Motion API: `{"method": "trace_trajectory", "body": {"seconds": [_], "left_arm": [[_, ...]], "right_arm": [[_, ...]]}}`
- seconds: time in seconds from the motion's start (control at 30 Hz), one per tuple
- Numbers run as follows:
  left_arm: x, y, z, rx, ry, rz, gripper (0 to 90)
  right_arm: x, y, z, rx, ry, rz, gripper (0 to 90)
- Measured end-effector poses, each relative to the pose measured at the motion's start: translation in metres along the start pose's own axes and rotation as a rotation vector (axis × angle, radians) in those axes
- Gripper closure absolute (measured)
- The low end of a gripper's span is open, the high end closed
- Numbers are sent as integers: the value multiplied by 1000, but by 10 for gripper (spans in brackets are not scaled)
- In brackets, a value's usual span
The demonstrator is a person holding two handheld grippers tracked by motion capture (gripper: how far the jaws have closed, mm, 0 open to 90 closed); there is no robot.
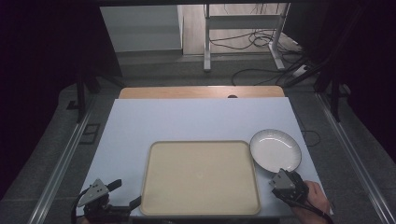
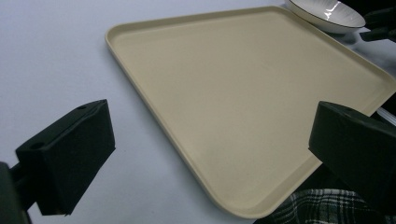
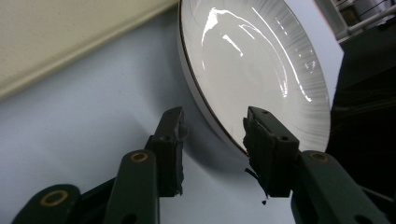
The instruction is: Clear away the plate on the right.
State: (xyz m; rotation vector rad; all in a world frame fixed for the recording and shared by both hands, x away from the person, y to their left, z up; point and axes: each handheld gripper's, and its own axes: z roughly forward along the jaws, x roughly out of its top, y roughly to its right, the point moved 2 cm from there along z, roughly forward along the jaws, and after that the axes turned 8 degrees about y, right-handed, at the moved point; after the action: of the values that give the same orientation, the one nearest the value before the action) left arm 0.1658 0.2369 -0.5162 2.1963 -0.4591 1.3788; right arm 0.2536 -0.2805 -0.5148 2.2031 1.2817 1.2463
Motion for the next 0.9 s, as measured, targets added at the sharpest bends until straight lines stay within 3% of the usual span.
{"method": "trace_trajectory", "body": {"seconds": [0.07, 0.13, 0.33, 0.9], "left_arm": [[0, 0, 0, 0, 0, 0, 1], [0, 0, 0, 0, -1, 1, 1], [0, 0, 0, 0, -2, 1, 1], [0, 0, 1, 0, -4, 0, 1]], "right_arm": [[0, 0, 1, 0, -4, -15, 602], [2, -2, 5, -6, -20, -67, 622], [4, -5, 12, -11, -45, -157, 663], [10, -14, 34, -52, -122, -334, 731]]}}
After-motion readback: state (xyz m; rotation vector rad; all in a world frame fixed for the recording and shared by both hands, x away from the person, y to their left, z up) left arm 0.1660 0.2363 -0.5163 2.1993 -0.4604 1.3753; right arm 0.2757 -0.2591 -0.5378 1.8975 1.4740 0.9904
